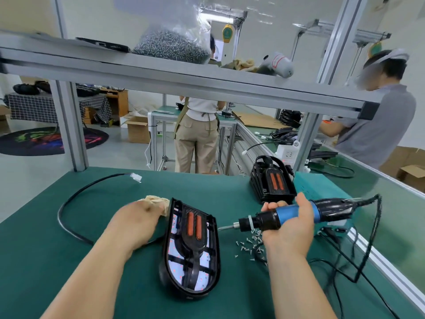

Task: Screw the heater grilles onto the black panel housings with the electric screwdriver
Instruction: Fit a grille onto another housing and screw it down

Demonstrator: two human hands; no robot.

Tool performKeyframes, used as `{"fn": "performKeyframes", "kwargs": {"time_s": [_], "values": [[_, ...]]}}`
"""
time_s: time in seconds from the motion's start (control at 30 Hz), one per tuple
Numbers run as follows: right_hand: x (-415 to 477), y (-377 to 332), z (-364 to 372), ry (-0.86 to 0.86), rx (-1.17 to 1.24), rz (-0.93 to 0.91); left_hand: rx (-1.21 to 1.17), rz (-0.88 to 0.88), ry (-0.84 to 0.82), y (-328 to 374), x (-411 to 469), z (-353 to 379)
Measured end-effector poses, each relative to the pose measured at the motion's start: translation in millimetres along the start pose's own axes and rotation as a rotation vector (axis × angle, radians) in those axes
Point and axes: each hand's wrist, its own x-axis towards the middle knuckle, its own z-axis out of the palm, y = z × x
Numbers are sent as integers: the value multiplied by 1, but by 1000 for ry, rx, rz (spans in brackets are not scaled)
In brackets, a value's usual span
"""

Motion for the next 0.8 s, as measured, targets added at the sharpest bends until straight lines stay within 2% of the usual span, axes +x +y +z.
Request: {"fn": "performKeyframes", "kwargs": {"time_s": [0.07,0.1,0.2,0.27,0.33,0.47,0.53,0.6,0.73,0.8], "values": [[2,1,-1,-24,1,14,246,72,162,0,21,-10],[2,1,0,-47,3,23,324,103,163,0,30,-11],[1,2,3,-84,3,49,460,119,-27,-4,49,-5],[0,2,4,-90,4,57,560,127,-61,-13,60,-1],[0,4,3,-97,-4,70,559,118,16,-20,62,-1],[3,5,2,-69,-14,100,376,114,134,-18,58,-1],[5,3,1,-56,-6,100,305,64,262,-15,55,-4],[9,-2,-1,-32,16,92,339,-4,339,-16,54,-10],[14,-14,-3,3,65,78,322,-161,204,-19,55,-21],[16,-18,-5,20,95,53,375,-150,234,-8,50,-22]]}}
